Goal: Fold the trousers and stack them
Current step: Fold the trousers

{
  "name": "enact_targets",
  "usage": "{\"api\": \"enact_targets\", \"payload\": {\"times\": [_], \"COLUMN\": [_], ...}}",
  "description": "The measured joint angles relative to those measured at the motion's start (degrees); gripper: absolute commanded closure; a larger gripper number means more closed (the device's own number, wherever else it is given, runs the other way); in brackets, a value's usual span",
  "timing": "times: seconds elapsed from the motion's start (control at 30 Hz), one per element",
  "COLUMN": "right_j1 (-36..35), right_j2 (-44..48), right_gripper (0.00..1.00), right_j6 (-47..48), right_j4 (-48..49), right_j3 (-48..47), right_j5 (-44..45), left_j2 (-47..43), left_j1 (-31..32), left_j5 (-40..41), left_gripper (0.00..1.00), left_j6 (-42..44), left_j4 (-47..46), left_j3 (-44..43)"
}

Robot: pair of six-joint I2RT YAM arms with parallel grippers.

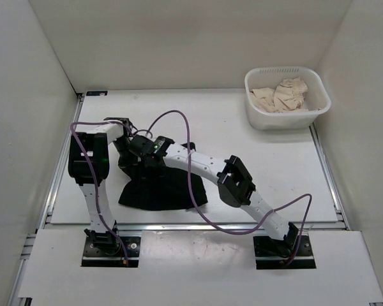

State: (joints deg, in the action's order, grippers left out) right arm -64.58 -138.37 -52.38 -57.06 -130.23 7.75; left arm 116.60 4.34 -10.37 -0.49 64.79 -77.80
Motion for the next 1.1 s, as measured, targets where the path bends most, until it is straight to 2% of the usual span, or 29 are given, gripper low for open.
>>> {"api": "enact_targets", "payload": {"times": [0.27, 0.43, 0.53, 0.67, 0.8, 0.93, 0.97, 1.03, 1.07, 1.1], "right_j1": [0.70, 0.39, 0.00, -0.85, -1.51, -1.84, -1.84, -1.84, -1.79, -1.64], "right_j2": [0.00, 1.42, 6.88, 12.85, 12.48, 8.26, 6.80, 5.35, 4.61, 3.80], "right_gripper": [1.00, 1.00, 1.00, 1.00, 1.00, 0.98, 0.87, 0.73, 0.61, 0.38], "right_j6": [0.00, 0.68, 2.05, 3.82, 3.50, 0.22, -0.17, -1.18, -1.75, -2.34], "right_j4": [14.82, 16.06, 14.45, 13.70, 17.57, 24.48, 25.49, 28.35, 29.75, 30.77], "right_j3": [-2.05, -0.90, 4.57, 4.66, -0.81, -3.21, -3.21, -3.48, -3.63, -3.87], "right_j5": [-9.94, -9.73, -7.06, -5.90, -8.52, -12.26, -13.31, -14.82, -15.80, -16.83], "left_j2": [1.46, 1.57, 0.90, -0.57, -0.81, -0.85, -0.83, -0.52, -0.52, -0.48], "left_j1": [-0.35, -0.42, -0.04, 0.70, 0.83, 0.81, 0.66, -1.25, -2.23, -3.28], "left_j5": [-2.51, -1.68, 1.99, 9.33, 13.86, 15.89, 15.98, 16.09, 16.09, 16.17], "left_gripper": [0.86, 0.86, 0.86, 0.86, 0.86, 0.86, 0.86, 0.86, 0.80, 0.77], "left_j6": [-0.04, -0.09, -0.11, 0.07, 0.07, 0.11, 0.31, 0.26, 0.26, 0.31], "left_j4": [0.55, 0.39, 0.07, -0.72, -1.40, -1.73, -1.90, -1.11, -1.14, -1.09], "left_j3": [-2.29, -2.62, -2.23, -1.29, -1.27, -1.27, -1.27, -1.31, -1.33, -1.33]}}
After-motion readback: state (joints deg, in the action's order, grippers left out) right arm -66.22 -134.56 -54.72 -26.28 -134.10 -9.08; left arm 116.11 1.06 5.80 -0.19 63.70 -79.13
